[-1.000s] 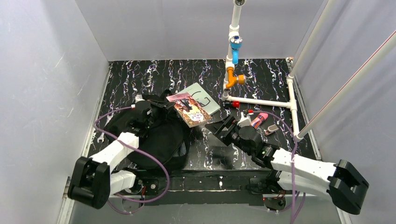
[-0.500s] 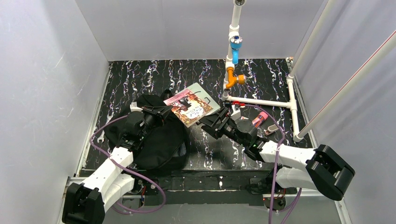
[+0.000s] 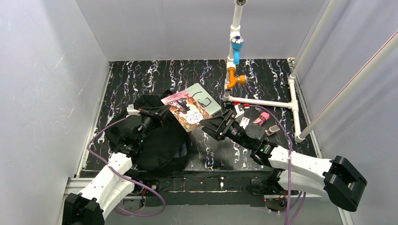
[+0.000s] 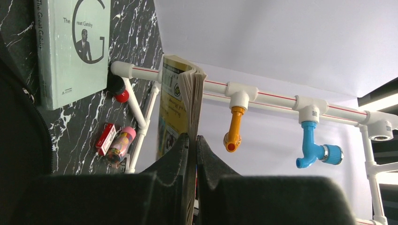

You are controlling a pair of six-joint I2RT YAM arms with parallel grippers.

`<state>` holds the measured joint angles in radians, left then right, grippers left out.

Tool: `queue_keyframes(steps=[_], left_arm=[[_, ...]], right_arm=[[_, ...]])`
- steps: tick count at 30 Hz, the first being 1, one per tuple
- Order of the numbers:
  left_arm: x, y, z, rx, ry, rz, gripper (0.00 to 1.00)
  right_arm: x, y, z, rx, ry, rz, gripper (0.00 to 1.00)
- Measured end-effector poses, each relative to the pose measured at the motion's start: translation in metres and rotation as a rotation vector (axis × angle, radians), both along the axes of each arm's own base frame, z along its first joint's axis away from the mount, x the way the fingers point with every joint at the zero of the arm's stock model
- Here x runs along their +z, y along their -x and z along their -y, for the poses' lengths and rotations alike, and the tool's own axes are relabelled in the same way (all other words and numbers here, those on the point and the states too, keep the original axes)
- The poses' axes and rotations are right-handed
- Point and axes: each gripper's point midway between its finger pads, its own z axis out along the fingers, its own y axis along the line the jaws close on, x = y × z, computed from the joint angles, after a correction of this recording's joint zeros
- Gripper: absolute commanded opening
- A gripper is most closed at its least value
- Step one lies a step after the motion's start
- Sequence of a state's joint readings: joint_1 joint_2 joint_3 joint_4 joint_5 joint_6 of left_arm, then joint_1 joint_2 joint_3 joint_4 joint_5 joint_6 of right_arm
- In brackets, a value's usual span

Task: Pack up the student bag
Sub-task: Pick up the book from the center of the board.

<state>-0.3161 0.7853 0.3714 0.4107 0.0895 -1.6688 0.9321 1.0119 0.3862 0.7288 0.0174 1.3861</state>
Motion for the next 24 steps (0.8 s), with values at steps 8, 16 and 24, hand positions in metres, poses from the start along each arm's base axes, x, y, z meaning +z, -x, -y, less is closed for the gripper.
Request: queue_keyframes(steps=[8,16,24], left_arm=[[0.009,0.0,-0.001,0.003,0.01,0.016,0.0],[0.025,0.006,0.0,-0.013,0.011,0.07,0.0],[0.015,0.021,0.018,-0.156,-0.097,0.088,0.38]], right_arm=[[-0.003,-0.008,-0.013,0.003,0.008,-0.032,0.94],[-0.035,-0.018,-0.034,0.016,-0.006,-0.152,0.47],[-0.017,-0.017,-0.033,0.021,-0.112,-0.131,0.01]])
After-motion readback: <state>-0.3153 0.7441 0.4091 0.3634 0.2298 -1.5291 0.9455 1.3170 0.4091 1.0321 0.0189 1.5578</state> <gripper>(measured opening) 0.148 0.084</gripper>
